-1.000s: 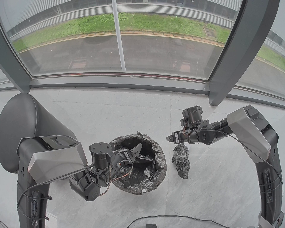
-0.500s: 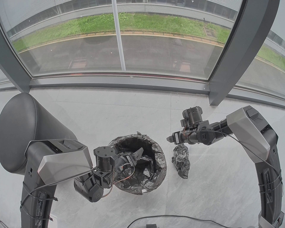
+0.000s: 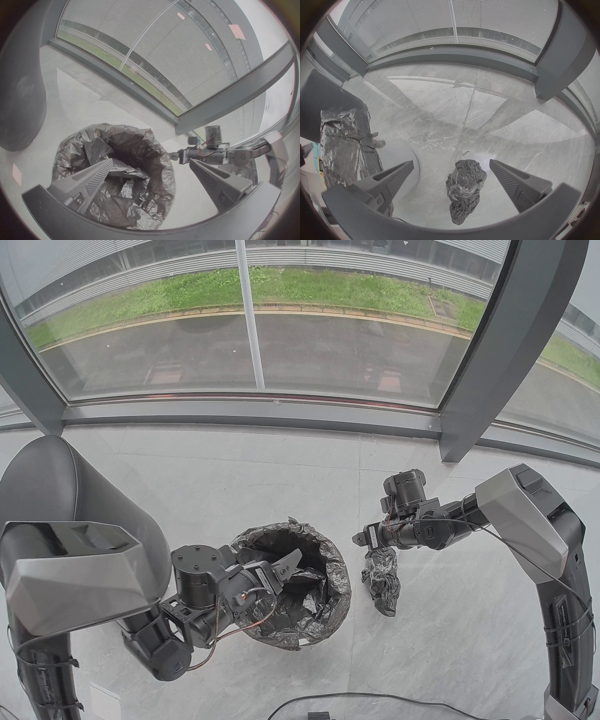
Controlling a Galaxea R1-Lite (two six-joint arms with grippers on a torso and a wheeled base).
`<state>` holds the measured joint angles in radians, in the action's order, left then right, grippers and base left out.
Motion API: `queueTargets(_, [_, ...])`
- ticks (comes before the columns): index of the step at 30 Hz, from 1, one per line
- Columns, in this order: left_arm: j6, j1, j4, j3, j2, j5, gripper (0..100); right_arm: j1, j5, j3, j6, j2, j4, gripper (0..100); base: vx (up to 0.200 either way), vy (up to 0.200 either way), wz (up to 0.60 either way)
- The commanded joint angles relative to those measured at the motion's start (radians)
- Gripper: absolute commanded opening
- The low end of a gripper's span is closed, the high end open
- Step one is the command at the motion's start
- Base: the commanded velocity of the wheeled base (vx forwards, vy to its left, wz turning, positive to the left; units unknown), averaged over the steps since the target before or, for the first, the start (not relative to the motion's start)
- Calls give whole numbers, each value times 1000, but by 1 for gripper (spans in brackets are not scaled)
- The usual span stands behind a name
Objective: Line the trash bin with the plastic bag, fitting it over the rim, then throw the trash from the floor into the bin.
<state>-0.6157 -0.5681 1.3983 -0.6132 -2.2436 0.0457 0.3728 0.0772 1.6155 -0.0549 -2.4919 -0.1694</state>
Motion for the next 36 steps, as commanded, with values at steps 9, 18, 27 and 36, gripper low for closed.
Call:
queueTargets(9, [-39, 226, 38, 159, 375, -103, 100, -28, 24, -11, 32, -90, 2, 100, 0, 0, 0])
queueTargets(18, [-36, 310, 19, 156, 397, -136, 100, -29, 32, 44, 40, -162, 8, 100, 0, 0, 0])
queueTargets(27, [-38, 323, 19, 158, 389, -149, 100, -26, 32, 179, 35, -214, 96, 100, 0, 0, 0])
queueTargets(36, [-38, 323, 19, 155, 378, -152, 100, -28, 29, 305, 36, -268, 218, 100, 0, 0, 0])
